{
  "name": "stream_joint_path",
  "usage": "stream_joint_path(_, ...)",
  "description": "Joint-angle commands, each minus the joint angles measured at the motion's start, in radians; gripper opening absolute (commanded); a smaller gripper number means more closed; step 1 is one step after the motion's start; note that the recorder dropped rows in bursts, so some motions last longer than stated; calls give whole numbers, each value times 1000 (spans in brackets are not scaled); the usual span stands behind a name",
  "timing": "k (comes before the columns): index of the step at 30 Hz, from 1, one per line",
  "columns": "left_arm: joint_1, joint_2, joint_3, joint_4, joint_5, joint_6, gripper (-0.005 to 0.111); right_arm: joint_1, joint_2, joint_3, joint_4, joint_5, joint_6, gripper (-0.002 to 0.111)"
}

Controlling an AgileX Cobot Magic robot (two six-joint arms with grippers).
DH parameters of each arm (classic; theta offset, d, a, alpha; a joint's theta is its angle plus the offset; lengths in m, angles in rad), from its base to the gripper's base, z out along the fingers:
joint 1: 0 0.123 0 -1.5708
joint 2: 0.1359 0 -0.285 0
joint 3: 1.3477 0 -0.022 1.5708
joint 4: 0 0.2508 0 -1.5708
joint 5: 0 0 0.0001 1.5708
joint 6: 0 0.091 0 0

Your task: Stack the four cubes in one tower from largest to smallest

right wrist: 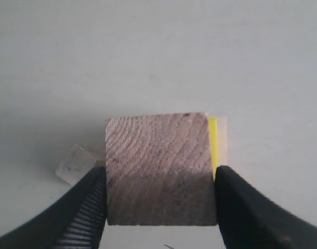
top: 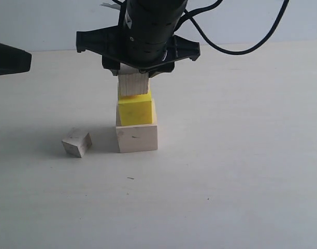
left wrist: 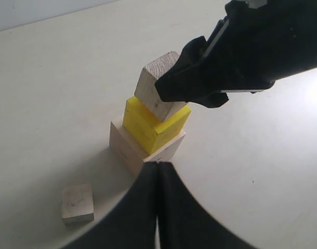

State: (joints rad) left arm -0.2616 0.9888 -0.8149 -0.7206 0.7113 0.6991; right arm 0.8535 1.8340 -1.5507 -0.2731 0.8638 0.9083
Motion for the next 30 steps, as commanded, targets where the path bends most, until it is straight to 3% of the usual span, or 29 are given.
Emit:
stream_joint_path(1, -6, 1, 1, -13, 4, -3, 0, 1, -3, -7, -18, -4, 3, 0)
stream_joint_path(30, -6, 1, 1, -15, 9, -3, 0, 1, 18, -7, -11, -14, 1, 0)
